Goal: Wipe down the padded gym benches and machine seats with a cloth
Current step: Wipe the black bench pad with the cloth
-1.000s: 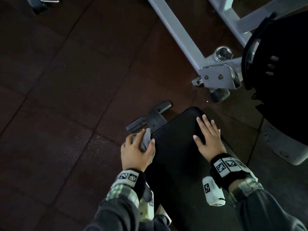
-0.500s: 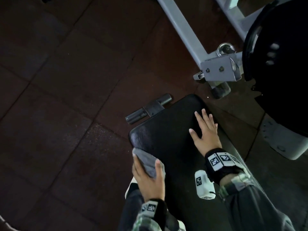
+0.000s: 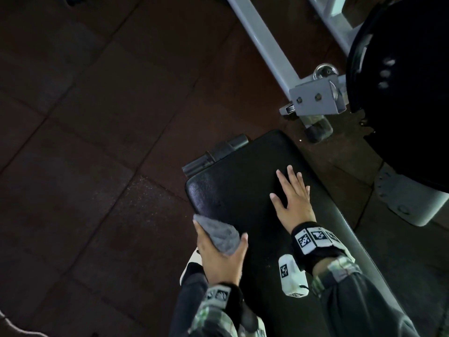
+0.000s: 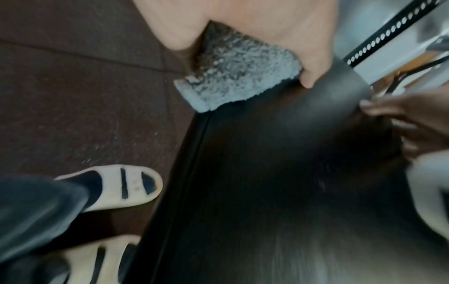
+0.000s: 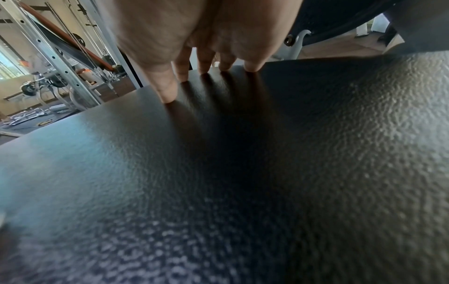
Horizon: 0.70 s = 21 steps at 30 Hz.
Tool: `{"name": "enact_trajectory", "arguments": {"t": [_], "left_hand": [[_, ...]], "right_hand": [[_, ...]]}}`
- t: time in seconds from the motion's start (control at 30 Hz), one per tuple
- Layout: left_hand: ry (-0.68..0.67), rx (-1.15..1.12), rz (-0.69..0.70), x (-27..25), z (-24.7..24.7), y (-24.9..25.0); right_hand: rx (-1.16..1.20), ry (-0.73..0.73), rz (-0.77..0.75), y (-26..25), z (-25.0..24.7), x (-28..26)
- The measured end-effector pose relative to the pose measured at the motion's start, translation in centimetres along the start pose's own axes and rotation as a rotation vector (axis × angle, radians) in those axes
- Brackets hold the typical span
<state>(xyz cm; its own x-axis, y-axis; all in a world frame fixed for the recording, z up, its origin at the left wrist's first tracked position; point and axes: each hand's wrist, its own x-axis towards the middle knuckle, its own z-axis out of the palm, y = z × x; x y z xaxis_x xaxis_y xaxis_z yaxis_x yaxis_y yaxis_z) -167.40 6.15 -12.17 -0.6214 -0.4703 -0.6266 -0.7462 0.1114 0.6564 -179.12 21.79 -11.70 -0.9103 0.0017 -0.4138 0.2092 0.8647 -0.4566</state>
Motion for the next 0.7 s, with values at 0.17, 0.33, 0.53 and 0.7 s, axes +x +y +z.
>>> {"name": "enact_trajectory", "arguments": {"t": [0.17,0.33,0.53,0.7], "left_hand": [[-0.070,-0.058,-0.047,-3.1,0.8,-2.1],[0.042,-0.036,0.043,0.9,0.3,0.5],[0.010,0.107,0.107,-1.0,0.4,-0.6],[-0.205,0.122,0.032,-2.6,-2.2,-0.8]], "right_hand": [[0.016,-0.019,0.021,-0.2,0.0,-0.3],[-0.006,-0.042,0.028,-0.3,-0.2,-0.4],[-0.005,-0.049,0.051,-0.4,-0.1,-0.5],[0.002,-0.134,0.073,-0.5,-0.3,-2.6]]}}
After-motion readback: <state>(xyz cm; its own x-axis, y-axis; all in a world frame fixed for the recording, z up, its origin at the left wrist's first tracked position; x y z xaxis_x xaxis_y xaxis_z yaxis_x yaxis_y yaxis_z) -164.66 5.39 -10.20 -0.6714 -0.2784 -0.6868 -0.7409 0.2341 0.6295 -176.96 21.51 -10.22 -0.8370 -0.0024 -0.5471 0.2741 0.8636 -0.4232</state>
